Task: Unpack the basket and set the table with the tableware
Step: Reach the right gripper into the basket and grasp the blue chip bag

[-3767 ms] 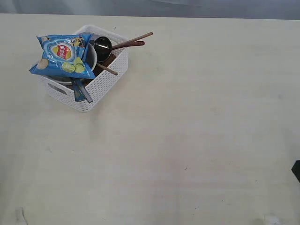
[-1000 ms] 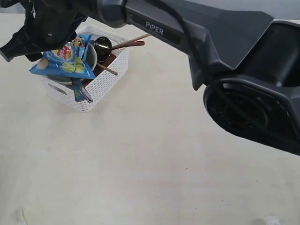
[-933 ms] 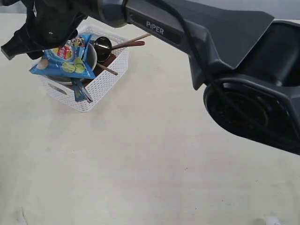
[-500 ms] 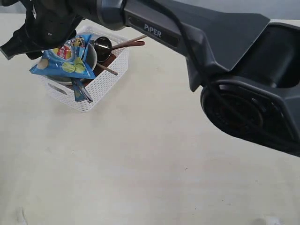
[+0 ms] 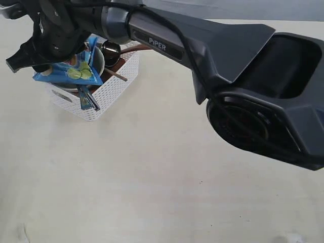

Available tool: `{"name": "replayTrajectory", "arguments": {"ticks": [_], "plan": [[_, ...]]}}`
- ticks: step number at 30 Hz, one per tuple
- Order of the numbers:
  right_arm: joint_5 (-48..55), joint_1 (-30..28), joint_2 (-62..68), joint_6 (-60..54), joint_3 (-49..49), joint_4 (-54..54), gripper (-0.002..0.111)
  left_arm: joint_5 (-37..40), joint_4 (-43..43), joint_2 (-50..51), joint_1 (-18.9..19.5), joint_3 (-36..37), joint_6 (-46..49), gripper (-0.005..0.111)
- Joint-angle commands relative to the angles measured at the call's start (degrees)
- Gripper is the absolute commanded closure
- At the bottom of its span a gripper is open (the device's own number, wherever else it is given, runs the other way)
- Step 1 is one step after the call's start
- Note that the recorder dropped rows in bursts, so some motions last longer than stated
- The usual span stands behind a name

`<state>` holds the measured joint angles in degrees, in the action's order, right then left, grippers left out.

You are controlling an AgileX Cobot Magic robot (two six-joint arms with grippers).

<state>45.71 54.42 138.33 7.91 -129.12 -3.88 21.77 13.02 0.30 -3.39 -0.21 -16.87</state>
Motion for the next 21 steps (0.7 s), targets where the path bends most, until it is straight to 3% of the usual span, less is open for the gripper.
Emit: {"name": "replayTrajectory", "arguments": {"ticks": [1,5,10,21], "plan": [[2.37,-0.14,0.28,2.82,-0.09,-2.59,0.064,-0.35,0.19,-0.30,-0.21,0.21,0.03,0.107],[2.76,-0.14,0.28,2.84,-0.09,-2.59,0.088,-0.35,0.19,-0.30,-0.21,0.21,0.03,0.107],[2.76,-0.14,0.28,2.84,-0.09,-2.59,0.108,-0.35,0.19,-0.30,-0.21,0.21,0.03,0.107],[2.67,-0.14,-3.51,3.35,-0.09,-2.59,0.109,-0.35,0.19,-0.30,-0.21,0.21,0.03,0.107]]}}
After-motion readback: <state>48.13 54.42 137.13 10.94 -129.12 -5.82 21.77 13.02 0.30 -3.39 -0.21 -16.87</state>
